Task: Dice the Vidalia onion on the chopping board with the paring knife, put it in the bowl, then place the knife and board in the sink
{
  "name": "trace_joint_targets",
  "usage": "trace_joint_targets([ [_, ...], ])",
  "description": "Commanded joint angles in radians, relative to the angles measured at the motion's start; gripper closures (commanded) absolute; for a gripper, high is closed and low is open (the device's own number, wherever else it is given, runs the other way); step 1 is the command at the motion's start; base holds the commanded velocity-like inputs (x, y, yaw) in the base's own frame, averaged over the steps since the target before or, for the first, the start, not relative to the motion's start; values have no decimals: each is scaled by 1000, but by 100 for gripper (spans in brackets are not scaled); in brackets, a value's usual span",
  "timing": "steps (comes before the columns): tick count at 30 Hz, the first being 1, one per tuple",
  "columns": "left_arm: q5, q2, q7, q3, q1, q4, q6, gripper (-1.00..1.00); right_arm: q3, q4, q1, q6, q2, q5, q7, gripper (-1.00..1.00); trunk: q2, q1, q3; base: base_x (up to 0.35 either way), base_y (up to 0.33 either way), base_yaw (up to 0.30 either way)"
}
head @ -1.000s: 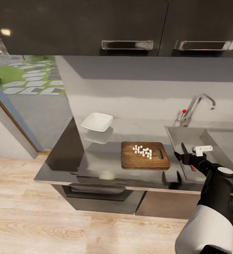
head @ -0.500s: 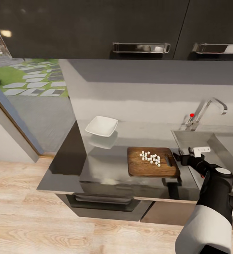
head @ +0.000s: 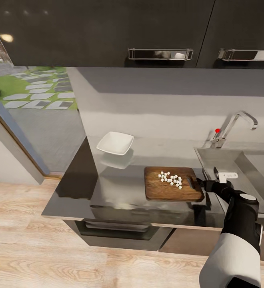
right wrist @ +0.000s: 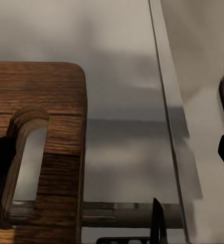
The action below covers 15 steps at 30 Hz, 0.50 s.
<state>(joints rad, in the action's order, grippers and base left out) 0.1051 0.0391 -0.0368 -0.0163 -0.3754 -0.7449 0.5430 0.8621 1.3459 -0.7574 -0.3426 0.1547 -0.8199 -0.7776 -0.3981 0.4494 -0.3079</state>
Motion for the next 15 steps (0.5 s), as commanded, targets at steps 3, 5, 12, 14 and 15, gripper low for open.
trace_joint_targets([
  [3, 7, 1, -4, -2, 0, -1, -1, -100, 3, -1, -2, -3, 1, -5, -1, -100, -2, 1, -2, 0, 0, 0],
  [5, 7, 0, -3, -2, 0, -1, 0, -100, 3, -4, -2, -3, 0, -5, 1, -100, -2, 1, -2, 0, 0, 0],
  [12, 7, 0, -3, -2, 0, -1, 0, -100, 3, -32, -2, -2, 0, -5, 8, -100, -2, 1, -2, 0, 0, 0],
  [14, 7, 1, -3, -2, 0, -1, 0, -100, 2, -37, -2, -1, 0, -5, 18, -100, -2, 1, -2, 0, 0, 0],
  [15, 7, 1, -3, -2, 0, -1, 0, -100, 2, -39, -2, -1, 0, -5, 21, -100, -2, 1, -2, 0, 0, 0],
])
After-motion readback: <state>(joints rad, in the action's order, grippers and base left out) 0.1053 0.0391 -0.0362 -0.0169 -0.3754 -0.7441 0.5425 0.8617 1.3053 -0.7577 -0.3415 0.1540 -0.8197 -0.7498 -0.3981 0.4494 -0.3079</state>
